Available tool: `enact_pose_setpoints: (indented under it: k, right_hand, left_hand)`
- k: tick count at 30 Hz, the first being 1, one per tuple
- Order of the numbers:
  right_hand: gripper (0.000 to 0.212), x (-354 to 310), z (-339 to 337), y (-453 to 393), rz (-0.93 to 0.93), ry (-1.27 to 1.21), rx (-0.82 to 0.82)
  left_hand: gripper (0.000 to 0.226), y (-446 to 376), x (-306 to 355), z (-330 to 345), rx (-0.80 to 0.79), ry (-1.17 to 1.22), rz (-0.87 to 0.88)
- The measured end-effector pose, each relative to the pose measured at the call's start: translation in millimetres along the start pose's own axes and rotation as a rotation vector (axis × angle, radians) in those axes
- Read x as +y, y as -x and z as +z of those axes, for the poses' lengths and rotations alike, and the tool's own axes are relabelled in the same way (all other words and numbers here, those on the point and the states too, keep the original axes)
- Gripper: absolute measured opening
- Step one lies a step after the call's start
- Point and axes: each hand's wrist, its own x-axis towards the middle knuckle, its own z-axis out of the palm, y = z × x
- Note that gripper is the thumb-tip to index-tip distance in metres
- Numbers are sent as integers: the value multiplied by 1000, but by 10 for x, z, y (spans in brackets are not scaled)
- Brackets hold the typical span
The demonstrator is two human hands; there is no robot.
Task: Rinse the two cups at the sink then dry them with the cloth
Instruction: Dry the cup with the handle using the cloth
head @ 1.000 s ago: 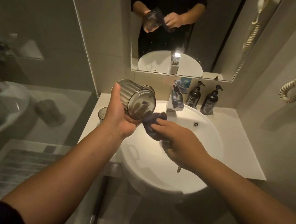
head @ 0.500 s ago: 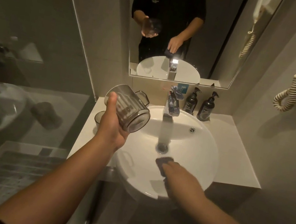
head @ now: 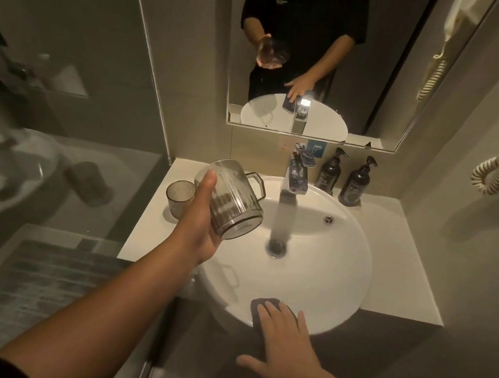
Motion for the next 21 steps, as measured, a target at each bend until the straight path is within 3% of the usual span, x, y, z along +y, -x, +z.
enact_pose_setpoints:
  k: [2, 4, 7, 9, 11, 14, 16, 19, 21]
  right_hand:
    - [123, 80, -145, -19, -22, -112, -53]
    - [96, 156, -373, -22, -24, -287, -46]
    - [55, 193, -833, 9, 0, -499, 377]
    - [44, 75, -1211, 62, -50, -619, 609]
    - [52, -69, -1519, 91, -139, -665, 630]
    - [70, -208, -1742, 63, -218, -591, 537]
    - [76, -241, -1815, 28, -237, -587, 492]
    - [80, -278, -1889, -74, -250, -637, 487]
    - [78, -322, -1924, -215, -251, -665, 499]
  left_hand:
    - [46, 24, -52, -15, -15, -22, 1]
    - [50, 62, -97, -28, -20, -42, 7]
    - [60, 123, -162, -62, -25, -128, 74]
    - [68, 149, -222, -101, -48, -240, 159]
    - [70, 216, -245, -116, -78, -372, 268]
    - [102, 335, -218, -116, -102, -622, 416]
    - [111, 374, -157, -146, -131, -748, 459]
    - [74, 376, -48, -241, -177, -832, 478]
    - [62, 320, 40, -319, -180, -853, 504]
